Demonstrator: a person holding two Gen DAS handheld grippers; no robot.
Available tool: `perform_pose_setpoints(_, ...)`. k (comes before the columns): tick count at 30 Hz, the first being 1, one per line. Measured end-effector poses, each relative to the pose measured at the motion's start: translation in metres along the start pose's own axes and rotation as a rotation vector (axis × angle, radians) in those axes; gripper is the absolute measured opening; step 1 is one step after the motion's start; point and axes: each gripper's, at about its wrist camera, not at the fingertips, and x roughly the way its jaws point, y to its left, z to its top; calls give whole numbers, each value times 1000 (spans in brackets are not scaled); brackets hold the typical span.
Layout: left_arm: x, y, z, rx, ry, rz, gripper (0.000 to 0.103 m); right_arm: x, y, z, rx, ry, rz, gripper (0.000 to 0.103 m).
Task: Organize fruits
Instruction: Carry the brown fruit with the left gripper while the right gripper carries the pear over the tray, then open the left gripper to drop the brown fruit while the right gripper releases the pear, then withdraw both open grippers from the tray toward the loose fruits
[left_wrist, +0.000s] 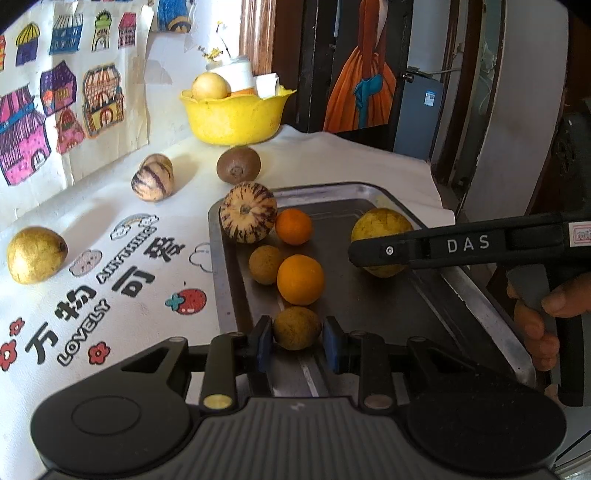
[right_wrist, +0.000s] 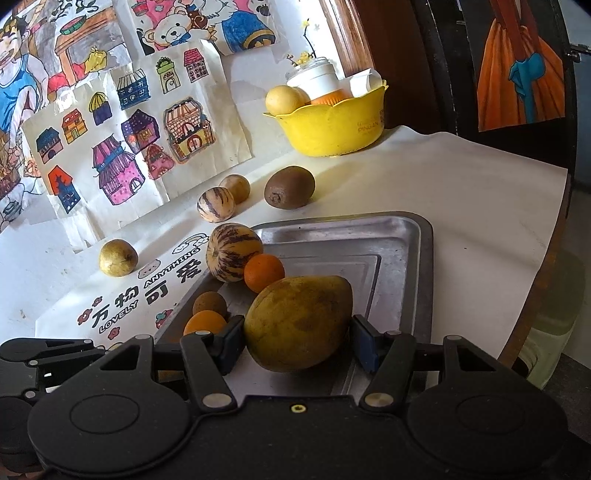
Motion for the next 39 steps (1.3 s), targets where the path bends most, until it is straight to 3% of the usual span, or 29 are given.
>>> perform_pose_setpoints(11,-6,3,-1,-18,3,-1,37,-5,-3,-1,21,8,6,64)
perform_pose_setpoints(17,-18,2,-1,9,-7,-22,54,-16,-3,-2,39,0,13,65)
perform_pose_setpoints(23,-35,6,-3,3,-21,-1,68,-33,0,-6,31,-20,7,72)
perform_pose_setpoints(31,-56,17,-10,-40,-46,54,98,-60,9,-15,4,-43,-19,81)
perform_pose_setpoints(33,-60,21,-12,-62,-47,70,102,-67,14,-19,-12,-48,-28,92)
perform_pose_setpoints(39,-73,31,-20,-95,-35,108,102,-87,34,-31,-74,-35,-43,100)
